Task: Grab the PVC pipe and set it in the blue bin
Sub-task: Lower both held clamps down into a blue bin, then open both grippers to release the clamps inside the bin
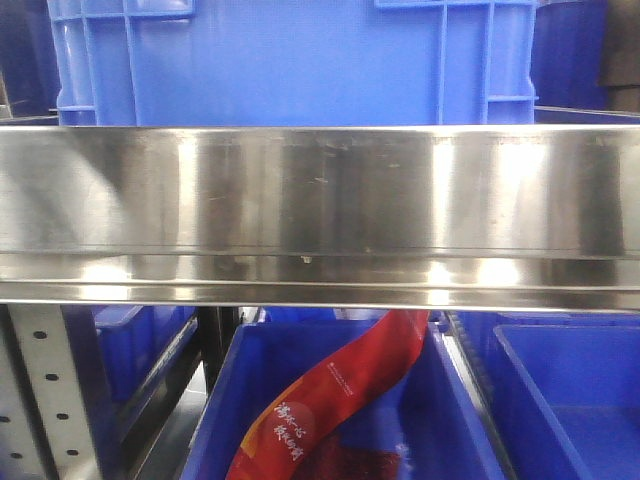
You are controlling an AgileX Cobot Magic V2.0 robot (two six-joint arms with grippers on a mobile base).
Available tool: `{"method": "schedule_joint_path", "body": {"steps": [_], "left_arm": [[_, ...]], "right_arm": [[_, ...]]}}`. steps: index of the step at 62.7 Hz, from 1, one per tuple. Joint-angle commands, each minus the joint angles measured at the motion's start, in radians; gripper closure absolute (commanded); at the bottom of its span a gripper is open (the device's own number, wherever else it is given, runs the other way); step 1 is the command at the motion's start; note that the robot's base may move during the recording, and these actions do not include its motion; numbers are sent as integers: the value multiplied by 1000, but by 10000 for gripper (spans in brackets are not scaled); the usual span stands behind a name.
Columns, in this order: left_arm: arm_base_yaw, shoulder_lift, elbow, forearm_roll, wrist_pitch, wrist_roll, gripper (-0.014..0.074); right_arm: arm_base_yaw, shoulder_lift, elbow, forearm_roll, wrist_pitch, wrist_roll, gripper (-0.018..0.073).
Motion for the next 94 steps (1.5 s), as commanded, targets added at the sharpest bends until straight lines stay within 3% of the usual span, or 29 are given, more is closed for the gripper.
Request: {"method": "schedule_joint_path", "body": {"steps": [1, 9, 16, 25, 33, 40, 52, 66, 79, 86, 94], "left_arm": [[-1, -3, -20, -1, -13, -1, 707], [-55, 11, -98, -1, 59, 107, 707], [-149, 50, -155, -1, 62, 185, 707], [-268, 146, -246, -1, 55, 186, 707], [-317, 273, -356, -1, 58, 184, 707], [-324, 395, -468, -28, 71, 183, 707], [-324, 606, -667, -88, 92, 183, 707], [-324, 848, -930, -118, 260, 179, 707], [-324, 963, -989, -144, 289, 177, 707], [-324, 983, -989, -144, 289, 177, 706], [-324, 988, -989, -144, 291, 177, 608]], "right_arm": [[1, 10, -8, 37, -38, -5, 721], [11, 61, -59, 117, -66, -56, 721], [38, 152, -112, 122, -68, -117, 721], [108, 314, -210, 122, -112, -121, 721], [190, 465, -309, 122, -126, -125, 721], [243, 608, -393, 120, -124, -125, 721], [251, 844, -571, 168, -119, -125, 721], [251, 1032, -749, 176, -101, -125, 721], [251, 1141, -853, 200, 42, -125, 716], [251, 1151, -867, 200, 64, -125, 617], [251, 1153, -867, 214, 66, -125, 365]]}}
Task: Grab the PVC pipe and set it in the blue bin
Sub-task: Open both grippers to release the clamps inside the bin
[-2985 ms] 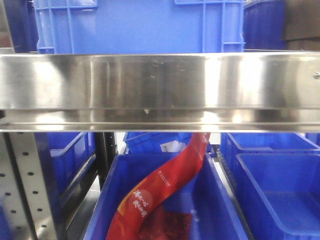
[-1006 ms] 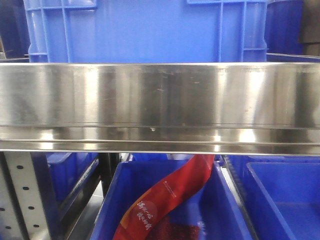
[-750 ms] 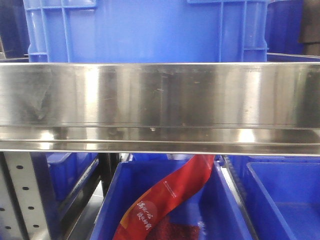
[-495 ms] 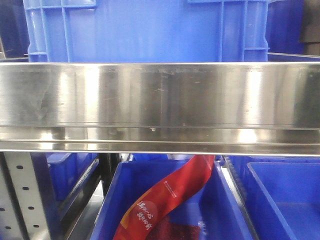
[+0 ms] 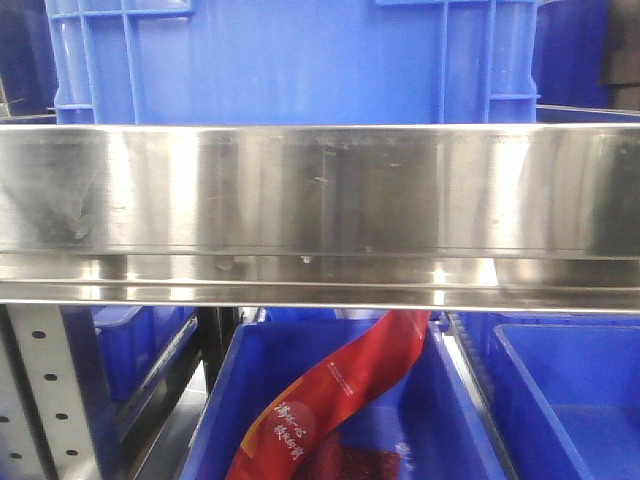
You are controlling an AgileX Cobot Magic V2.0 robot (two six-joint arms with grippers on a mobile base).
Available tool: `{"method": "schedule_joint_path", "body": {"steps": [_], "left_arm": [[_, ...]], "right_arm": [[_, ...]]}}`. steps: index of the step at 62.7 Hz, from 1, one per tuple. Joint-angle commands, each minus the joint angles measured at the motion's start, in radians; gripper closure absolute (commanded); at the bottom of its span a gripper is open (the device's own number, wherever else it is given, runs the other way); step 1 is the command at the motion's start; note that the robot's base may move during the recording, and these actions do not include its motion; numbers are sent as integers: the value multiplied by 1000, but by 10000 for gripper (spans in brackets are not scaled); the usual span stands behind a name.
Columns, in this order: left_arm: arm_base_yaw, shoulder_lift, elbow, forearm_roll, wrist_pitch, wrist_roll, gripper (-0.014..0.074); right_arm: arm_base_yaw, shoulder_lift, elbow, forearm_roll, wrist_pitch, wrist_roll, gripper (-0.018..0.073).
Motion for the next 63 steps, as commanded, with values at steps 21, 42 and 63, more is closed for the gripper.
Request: {"method": "schedule_joint_path", "body": {"steps": [21, 42, 63], "left_arm": [[-6, -11, -14, -15, 19, -7, 246], [-6, -116, -14, 42, 54, -7, 528], [-6, -199, -7, 28, 138, -32, 707]], "right_arm": [[2, -14, -12, 13, -2, -6, 214], [0, -109, -12, 13, -10, -6, 664], [0, -198, -10, 18, 31, 28, 727]]}}
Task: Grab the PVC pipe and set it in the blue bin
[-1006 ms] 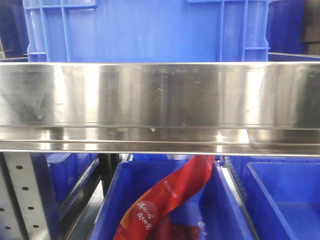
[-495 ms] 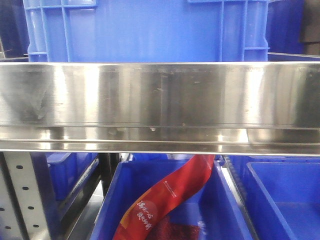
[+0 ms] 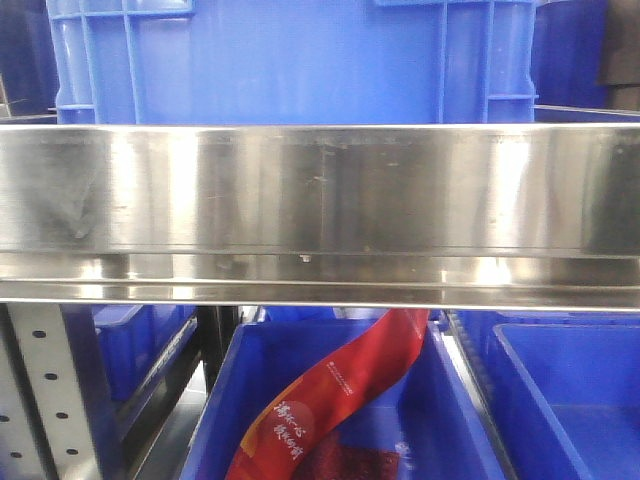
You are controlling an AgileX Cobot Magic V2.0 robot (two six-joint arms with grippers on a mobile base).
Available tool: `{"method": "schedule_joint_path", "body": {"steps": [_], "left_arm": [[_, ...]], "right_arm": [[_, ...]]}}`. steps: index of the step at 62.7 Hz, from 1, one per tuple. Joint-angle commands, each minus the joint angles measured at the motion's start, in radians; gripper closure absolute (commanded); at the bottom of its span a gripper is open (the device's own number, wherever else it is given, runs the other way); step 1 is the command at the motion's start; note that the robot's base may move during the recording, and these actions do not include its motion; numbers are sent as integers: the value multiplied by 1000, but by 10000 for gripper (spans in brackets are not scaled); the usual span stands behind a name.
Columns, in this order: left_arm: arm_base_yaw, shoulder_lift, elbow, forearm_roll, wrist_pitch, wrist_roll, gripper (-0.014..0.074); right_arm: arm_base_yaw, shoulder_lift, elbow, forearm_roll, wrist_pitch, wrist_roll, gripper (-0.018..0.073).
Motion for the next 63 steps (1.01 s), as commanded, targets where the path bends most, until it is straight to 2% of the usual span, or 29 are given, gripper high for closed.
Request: {"method": "schedule_joint_path", "body": {"steps": [1, 9, 17, 22, 33, 41, 48, 63], "left_arm": [[-4, -74, 6, -35, 3, -23, 707], [-17, -186, 108, -57, -141, -19, 707], [-17, -299, 282, -54, -276, -19, 707], [-17, -379, 407, -50, -374, -19, 707], [-17, -547, 702, -50, -577, -19, 707], [-17, -676, 896, -50, -691, -19, 707], [-17, -784, 1039, -50, -706, -19, 707], [-17, -923, 1184, -50, -693, -19, 707]], "right_arm": [[0, -70, -4, 0, -13, 26, 727], [0, -140, -4, -12, -50, 26, 727], [0, -178, 3, -34, -53, 26, 727], [0, -214, 50, -34, -106, 22, 727], [0, -312, 273, -63, -252, 22, 727], [0, -417, 497, -64, -342, 22, 727], [0, -538, 710, -64, -438, 22, 727], [0, -774, 935, -60, -447, 22, 727]]}}
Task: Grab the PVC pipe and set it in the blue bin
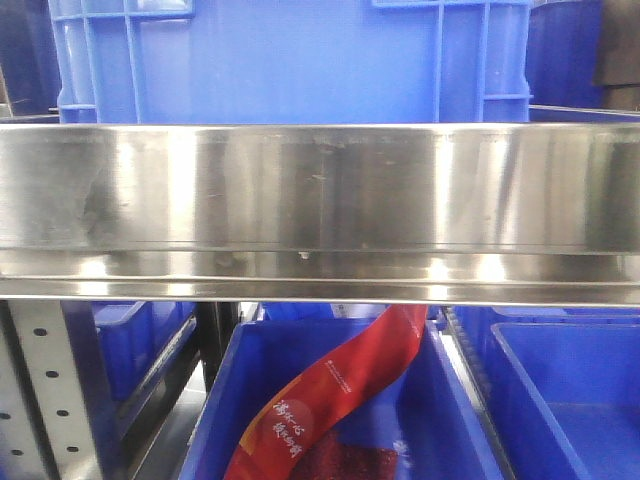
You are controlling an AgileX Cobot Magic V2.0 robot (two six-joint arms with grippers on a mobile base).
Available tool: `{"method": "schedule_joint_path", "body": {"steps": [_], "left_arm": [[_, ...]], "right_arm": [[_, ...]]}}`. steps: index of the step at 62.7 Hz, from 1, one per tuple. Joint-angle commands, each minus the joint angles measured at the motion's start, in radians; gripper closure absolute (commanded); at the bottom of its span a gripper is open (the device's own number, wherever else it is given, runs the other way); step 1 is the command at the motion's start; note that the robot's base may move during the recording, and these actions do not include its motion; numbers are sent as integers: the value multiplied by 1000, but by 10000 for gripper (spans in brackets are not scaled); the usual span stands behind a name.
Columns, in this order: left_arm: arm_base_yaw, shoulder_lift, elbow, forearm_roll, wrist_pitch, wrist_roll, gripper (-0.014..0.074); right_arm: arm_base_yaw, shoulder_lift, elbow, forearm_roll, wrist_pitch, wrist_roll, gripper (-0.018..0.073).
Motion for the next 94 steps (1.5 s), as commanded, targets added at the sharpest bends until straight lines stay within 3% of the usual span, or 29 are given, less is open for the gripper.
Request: {"method": "schedule_joint_path", "body": {"steps": [1, 20, 55, 67, 73, 79, 94], "left_arm": [[-6, -37, 31, -2, -19, -4, 707], [-6, -48, 36, -2, -51, -4, 707], [-6, -48, 36, -2, -51, -4, 707], [-6, -48, 36, -2, -51, -4, 707], [-6, -48, 36, -2, -51, -4, 707], [-6, -48, 36, -2, -51, -4, 707], [-6, -48, 36, -2, -51, -4, 707]], "right_arm": [[0, -83, 44, -7, -40, 0, 727], [0, -228, 55, -7, -40, 0, 727], [0, -234, 55, -5, -38, 0, 727], [-10, -273, 161, 40, -76, 0, 727], [-54, -325, 285, 65, -159, -69, 727], [-125, -399, 400, 184, -245, -208, 727], [-298, -533, 600, 186, -260, -210, 721]]}}
